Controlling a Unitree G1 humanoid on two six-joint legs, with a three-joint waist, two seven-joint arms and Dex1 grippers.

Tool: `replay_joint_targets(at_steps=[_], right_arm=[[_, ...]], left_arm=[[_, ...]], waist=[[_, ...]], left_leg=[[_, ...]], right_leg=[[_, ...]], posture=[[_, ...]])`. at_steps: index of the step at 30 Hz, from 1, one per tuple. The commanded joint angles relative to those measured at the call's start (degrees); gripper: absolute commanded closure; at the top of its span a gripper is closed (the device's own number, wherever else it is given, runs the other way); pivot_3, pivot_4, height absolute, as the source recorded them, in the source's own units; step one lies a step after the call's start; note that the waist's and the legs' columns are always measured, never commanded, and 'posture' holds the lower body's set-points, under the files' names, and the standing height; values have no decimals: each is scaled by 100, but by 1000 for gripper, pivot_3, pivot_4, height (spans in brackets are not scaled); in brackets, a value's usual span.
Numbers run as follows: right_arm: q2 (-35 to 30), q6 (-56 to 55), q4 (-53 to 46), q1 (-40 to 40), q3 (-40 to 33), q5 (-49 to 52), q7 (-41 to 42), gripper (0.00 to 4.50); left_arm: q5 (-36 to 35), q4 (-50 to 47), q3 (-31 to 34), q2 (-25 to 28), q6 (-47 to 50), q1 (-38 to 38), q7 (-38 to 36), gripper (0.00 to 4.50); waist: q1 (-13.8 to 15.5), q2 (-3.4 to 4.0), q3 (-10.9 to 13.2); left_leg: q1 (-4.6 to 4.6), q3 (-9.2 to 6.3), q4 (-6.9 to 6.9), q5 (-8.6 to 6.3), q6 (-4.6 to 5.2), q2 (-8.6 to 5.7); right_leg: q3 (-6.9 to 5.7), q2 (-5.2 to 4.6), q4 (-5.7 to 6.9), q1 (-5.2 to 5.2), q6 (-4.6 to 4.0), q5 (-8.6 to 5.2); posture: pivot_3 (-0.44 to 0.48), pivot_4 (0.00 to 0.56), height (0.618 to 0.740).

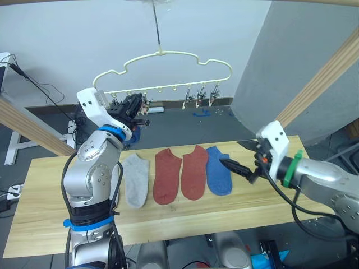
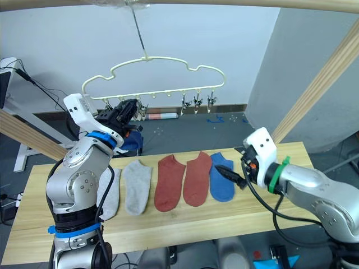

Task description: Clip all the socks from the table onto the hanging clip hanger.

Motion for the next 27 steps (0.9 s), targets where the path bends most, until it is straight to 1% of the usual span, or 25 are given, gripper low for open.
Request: replay_joint_targets(at_steps=[1,4,7,9,11,12,16,18,22,27], right_arm=[[361,400,260,-524,333,-313,-348,24],[684,716,428,-770,499,-508,-528,24],[851,966,510,-853,567,-703,-603,24],[1029,1192,713,-933,741,-978,-789,24],[1097,1380,956,-967,1180,-1332,-825,24],[1112,1435,994,-967,1281,-1436,-801,24],[1374,1191,1414,-985,1681,-1975,-695,24],[1412,1184,1500,-989,1761,-2151,-620,24],[1561,750,2025,-1087,2075,-2748,-446,24],[1693,456,2437,-1276,2141,-3202,-148,24]], left_arm=[[-652,-441,291,-113,385,-156,238,4233],[-996,-556,359,-91,703,-193,376,4233],[-1225,-638,419,-85,883,-191,554,4233],[-1360,-711,503,-97,964,-151,707,4233],[-1395,-772,532,6,1013,-79,749,4233],[-1416,-798,529,42,1026,-57,769,4233],[-1518,-831,555,146,1076,-2,814,4233],[-1575,-851,550,168,1085,7,857,4233],[-1740,-843,585,195,1138,-10,977,4233],[-1774,-922,530,269,1126,84,1041,4233]], waist=[[-6,-1,14],[-6,2,21],[1,4,32],[3,5,43],[8,6,70],[9,6,81],[29,7,125],[33,9,132],[40,13,146],[47,17,182]], left_leg=[[0,-1,0,0,0,1],[-3,-6,-7,0,0,3],[-6,-2,-20,0,0,0],[-8,0,-27,0,0,-2],[-8,3,-32,0,0,-2],[-9,4,-35,0,0,-2],[-20,9,-54,1,-1,-2],[-30,12,-55,1,-2,0],[-36,12,-55,1,-2,0],[-35,15,-55,1,-2,-2]], right_leg=[[-1,0,0,-1,1,0],[-5,2,5,-8,-8,4],[-2,-2,2,-15,-18,11],[-2,-10,-1,-19,-18,11],[-1,-13,-3,-22,-19,11],[0,-13,-2,-26,-19,11],[10,-12,9,-64,-20,11],[10,-12,10,-77,-20,12],[13,-14,7,-82,-21,12],[12,-12,15,-84,-21,12]], posture=[[-257,359,740],[-253,364,740],[-241,376,740],[-233,381,740],[-227,384,740],[-223,387,740],[-213,393,740],[-210,396,740],[-204,401,740],[-188,407,740]])
